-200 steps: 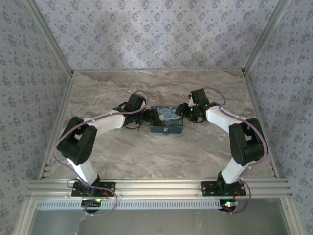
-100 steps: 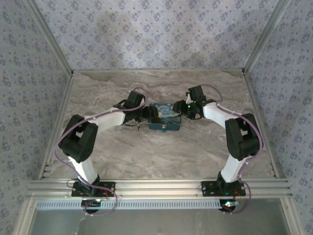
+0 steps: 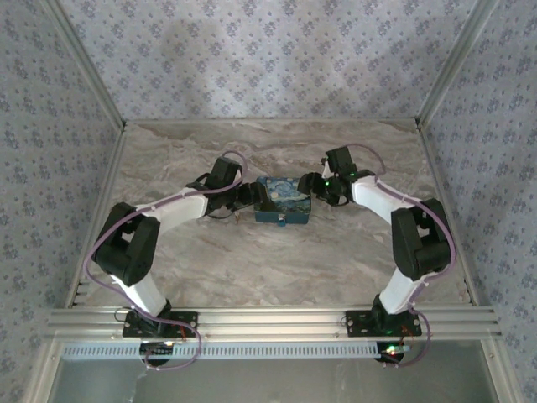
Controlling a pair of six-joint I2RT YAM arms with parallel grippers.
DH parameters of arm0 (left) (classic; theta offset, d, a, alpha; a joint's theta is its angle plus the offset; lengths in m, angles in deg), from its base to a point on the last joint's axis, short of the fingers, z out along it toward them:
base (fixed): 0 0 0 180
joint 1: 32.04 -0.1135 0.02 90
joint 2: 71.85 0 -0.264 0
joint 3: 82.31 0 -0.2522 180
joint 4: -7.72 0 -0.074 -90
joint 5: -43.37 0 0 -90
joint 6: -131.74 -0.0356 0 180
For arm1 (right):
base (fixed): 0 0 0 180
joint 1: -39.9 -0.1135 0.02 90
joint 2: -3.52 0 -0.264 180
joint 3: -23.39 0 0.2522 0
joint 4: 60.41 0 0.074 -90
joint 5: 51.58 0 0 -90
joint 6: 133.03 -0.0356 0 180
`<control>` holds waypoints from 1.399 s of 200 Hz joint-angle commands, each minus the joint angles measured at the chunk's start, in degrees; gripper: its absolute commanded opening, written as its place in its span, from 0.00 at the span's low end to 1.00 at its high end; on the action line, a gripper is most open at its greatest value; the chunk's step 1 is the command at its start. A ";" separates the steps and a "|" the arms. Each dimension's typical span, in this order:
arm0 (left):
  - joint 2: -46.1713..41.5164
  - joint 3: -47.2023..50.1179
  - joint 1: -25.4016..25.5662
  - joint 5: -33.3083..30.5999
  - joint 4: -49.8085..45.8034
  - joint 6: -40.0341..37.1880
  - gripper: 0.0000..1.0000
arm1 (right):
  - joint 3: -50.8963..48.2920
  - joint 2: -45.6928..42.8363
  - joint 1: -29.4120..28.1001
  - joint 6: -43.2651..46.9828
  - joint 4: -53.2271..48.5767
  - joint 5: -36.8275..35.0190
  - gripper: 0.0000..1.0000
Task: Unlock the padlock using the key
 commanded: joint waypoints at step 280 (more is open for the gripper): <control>12.16 -13.12 2.62 -23.51 -30.47 6.36 0.33 | -14.78 -35.94 -8.05 3.22 -17.07 -12.08 0.66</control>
